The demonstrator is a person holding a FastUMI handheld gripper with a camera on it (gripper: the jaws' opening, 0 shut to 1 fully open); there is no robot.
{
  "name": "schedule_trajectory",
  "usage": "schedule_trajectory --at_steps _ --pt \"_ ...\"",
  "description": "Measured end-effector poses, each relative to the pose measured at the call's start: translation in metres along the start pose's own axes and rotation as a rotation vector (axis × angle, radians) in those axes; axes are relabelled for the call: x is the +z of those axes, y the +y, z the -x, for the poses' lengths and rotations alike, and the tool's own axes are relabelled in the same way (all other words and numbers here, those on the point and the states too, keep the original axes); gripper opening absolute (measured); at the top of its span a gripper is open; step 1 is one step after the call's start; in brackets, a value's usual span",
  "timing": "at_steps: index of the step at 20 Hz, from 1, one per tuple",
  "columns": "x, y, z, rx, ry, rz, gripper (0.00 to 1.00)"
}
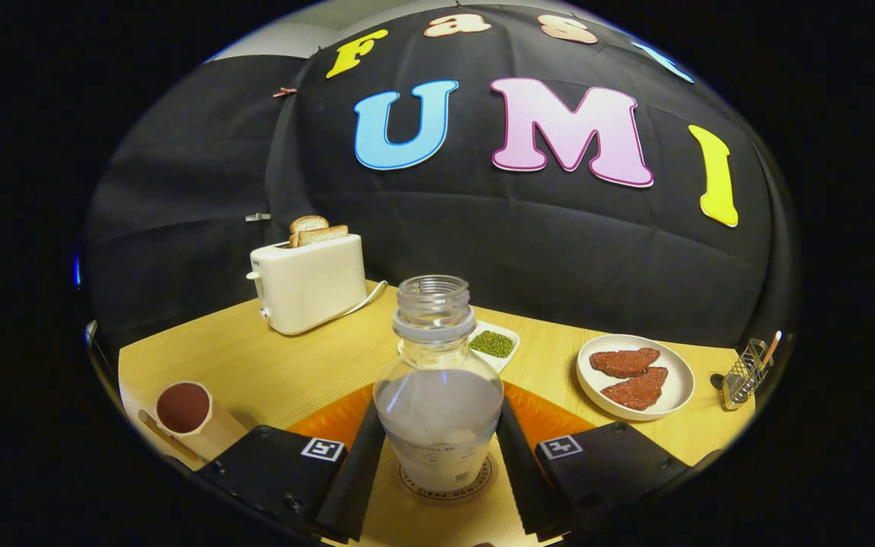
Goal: Take the bottle from table, then pour the juice into the cup, finally place the bottle on the coaster
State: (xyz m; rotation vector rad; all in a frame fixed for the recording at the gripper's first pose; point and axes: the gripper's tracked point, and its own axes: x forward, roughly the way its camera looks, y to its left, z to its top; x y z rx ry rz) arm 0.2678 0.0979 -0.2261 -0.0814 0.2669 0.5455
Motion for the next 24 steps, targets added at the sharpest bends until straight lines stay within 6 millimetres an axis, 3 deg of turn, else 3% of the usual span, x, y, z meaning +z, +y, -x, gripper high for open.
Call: schedule_trajectory --at_steps 4,7,12,15,19,24 --pt "-0.003 0.0 0.0 0.003 0.014 0.0 0.8" --pt "-0.006 0.002 0.008 -0.007 0.027 0.032 1.0" --pt "-0.017 0.003 0.036 -0.033 0.05 0.101 0.98" --pt "-0.004 -0.001 0.064 -0.058 0.035 0.104 0.98" --pt "0.046 -0.011 0.117 -0.136 -0.049 0.131 0.98" --pt "0.094 -0.021 0.21 -0.275 -0.097 0.095 0.98"
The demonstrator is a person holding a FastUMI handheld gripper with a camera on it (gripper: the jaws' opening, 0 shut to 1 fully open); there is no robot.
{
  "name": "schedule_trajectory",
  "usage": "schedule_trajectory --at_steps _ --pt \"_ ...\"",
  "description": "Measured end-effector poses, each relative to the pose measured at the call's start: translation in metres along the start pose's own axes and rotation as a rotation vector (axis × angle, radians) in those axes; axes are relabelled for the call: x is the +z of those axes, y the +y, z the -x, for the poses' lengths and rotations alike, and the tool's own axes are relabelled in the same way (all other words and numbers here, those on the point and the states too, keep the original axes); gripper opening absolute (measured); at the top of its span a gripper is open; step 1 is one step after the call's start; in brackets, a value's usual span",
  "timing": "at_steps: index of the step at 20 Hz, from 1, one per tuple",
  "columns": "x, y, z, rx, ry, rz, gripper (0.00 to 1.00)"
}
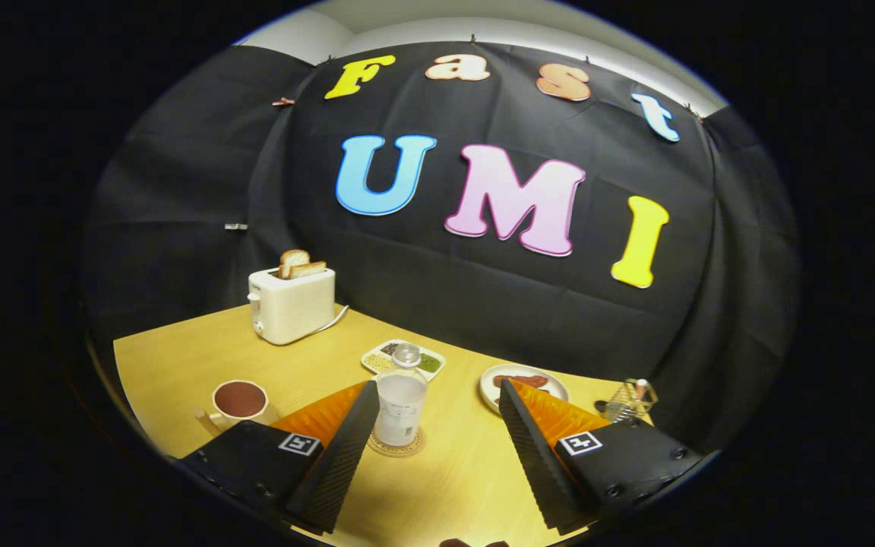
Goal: Take the bottle from table, then pour the juice into the cup, finally place the bottle on the coaster
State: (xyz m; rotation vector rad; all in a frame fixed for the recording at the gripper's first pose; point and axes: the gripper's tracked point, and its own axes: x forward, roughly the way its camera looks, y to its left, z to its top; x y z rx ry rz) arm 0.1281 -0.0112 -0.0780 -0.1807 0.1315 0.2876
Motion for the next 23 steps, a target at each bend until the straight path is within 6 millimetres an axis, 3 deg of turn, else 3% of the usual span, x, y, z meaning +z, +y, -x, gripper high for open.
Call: schedule_trajectory --at_steps 4,9,12,15,17,23 --pt "0.036 -0.029 0.071 -0.113 -0.022 -0.014 0.98" --pt "0.058 -0.057 0.15 -0.229 -0.041 -0.08 0.97" --pt "0.063 -0.072 0.183 -0.285 -0.06 -0.079 0.97" --pt "0.061 -0.077 0.199 -0.291 -0.062 -0.111 0.97" --pt "0.058 -0.083 0.199 -0.297 -0.059 -0.102 0.97" --pt "0.064 -0.073 0.172 -0.192 -0.068 -0.098 0.97"
